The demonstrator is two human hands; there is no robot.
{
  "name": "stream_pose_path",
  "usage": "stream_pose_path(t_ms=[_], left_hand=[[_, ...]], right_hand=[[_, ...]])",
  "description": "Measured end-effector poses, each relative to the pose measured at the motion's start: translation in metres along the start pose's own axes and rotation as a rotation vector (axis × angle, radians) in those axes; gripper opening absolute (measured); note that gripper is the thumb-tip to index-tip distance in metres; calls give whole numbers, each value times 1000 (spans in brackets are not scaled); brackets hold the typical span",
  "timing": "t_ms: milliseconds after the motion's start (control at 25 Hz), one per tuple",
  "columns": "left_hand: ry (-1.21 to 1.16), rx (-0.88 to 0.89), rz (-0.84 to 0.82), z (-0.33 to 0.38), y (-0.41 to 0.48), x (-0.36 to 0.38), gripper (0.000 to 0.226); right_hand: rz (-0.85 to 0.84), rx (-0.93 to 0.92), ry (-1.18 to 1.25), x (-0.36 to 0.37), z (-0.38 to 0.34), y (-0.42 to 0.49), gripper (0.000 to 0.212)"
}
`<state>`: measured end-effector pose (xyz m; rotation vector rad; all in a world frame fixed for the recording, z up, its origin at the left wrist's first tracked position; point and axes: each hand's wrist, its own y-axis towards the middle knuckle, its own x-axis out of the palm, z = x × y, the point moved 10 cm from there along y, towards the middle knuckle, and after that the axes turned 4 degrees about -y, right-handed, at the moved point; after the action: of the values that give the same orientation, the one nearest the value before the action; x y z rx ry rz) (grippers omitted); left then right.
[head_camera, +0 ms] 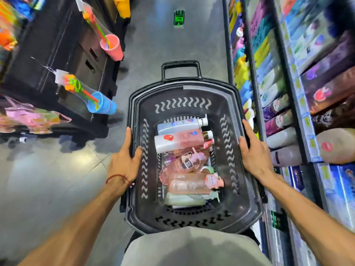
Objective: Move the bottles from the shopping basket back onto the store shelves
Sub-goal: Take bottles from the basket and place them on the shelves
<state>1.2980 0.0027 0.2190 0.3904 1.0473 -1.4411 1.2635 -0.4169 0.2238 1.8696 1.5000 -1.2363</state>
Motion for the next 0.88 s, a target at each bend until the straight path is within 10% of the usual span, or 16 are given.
stream_pose_path(t_ms=[880], left_hand=[[197, 6, -246, 358, 481, 118, 77]], right_hand=[[-88, 257, -35, -48, 76, 545, 57]])
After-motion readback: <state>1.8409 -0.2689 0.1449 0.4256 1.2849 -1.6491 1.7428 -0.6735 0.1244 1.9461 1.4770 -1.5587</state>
